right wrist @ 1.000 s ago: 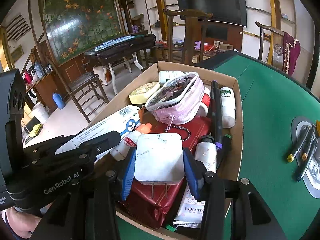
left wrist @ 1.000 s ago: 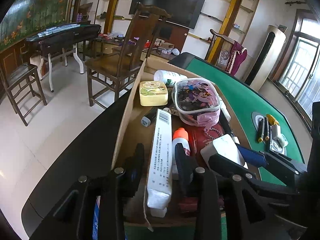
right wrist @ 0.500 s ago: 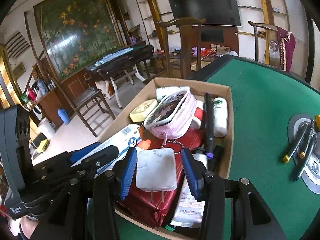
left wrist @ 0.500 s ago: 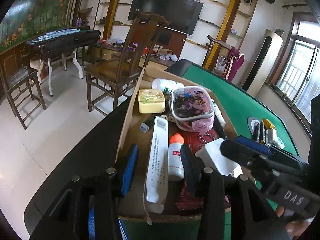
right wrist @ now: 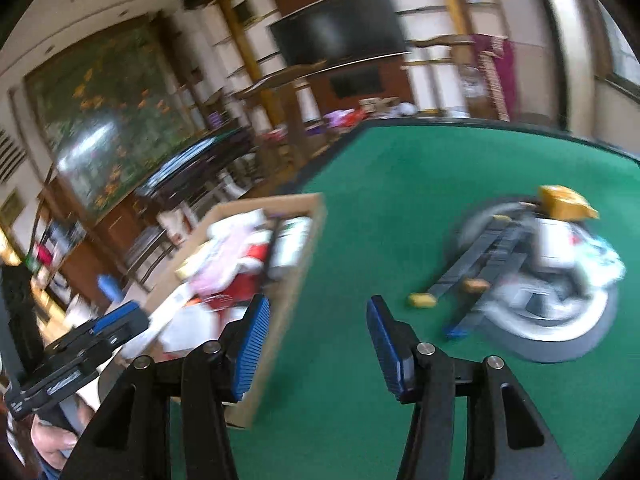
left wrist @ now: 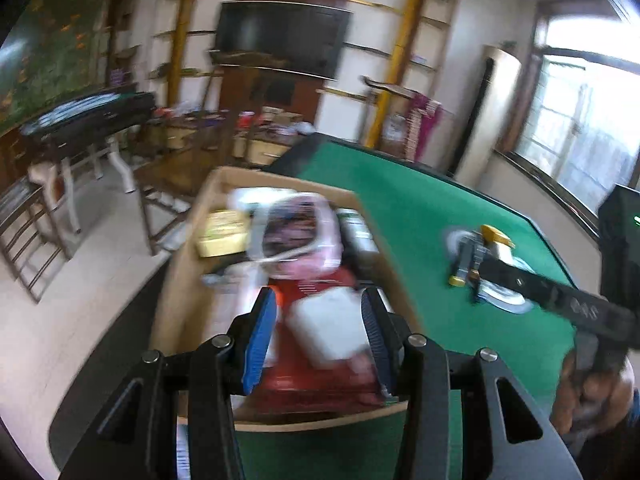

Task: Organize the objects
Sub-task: 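Move both grippers back over the turntable of items, then grasp a black marker with the left gripper while the right grasps the blue cartoon tissue pack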

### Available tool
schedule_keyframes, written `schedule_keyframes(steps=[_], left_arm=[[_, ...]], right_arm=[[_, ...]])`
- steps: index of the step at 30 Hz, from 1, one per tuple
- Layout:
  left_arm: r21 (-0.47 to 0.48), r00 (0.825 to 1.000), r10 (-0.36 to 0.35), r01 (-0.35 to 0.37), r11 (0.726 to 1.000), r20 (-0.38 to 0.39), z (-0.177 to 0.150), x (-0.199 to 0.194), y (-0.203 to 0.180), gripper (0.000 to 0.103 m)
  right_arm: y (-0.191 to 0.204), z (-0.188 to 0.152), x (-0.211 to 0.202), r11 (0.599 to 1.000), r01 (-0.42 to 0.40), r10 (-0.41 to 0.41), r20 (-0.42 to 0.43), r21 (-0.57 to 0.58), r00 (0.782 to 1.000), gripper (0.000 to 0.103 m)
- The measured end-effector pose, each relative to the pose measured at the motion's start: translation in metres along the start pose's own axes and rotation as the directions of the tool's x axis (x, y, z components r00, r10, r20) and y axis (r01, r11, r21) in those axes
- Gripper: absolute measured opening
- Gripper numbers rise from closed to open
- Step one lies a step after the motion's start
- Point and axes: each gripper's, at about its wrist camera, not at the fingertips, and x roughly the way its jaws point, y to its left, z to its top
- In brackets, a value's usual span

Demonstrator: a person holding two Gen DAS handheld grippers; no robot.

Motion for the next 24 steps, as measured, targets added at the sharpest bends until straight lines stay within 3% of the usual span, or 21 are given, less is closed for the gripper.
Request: schedule_keyframes(steps=[4, 9, 13, 17, 20, 24], left_arm=[[0.099, 0.994, -0.090, 0.096, 0.990, -0.068, 0.010, 0.021, -0.054, 0.044], [0.186, 0.962, -0.152, 0.197, 0.963, -0.228, 0.035, 0.083, -0.128, 0.043], [0.229, 0.939, -0.128, 0.207, 0.951, -0.319, 0.055, 0.135, -0.167, 0.042], [0.249, 0.901, -0.085, 0.207, 0.946, -0.426, 0.069, 0.198, -0.188, 0.027], [0.255, 0.878, -0.073, 0.215, 0.943, -0.473, 0.067, 0.223, -0.195, 0.023], [0.278, 0.865, -0.065, 0.230, 0.933, -0.498, 0.063, 0.242, -0.210, 0.023]], right_arm=[[-0.062, 0.004, -0.029, 0.993, 0.092, -0.095, 0.029, 0.070, 0.995, 0.056], [-0.118, 0.005, -0.056, 0.977, 0.163, -0.173, 0.060, 0.139, 0.983, 0.056], [-0.141, 0.009, -0.075, 0.966, 0.138, -0.163, 0.099, 0.220, 0.982, 0.056], [-0.147, 0.010, -0.086, 0.961, 0.120, -0.154, 0.123, 0.247, 0.980, 0.056], [-0.150, 0.010, -0.090, 0.958, 0.116, -0.155, 0.135, 0.264, 0.979, 0.056], [-0.159, 0.010, -0.088, 0.949, 0.110, -0.155, 0.132, 0.294, 0.979, 0.056]])
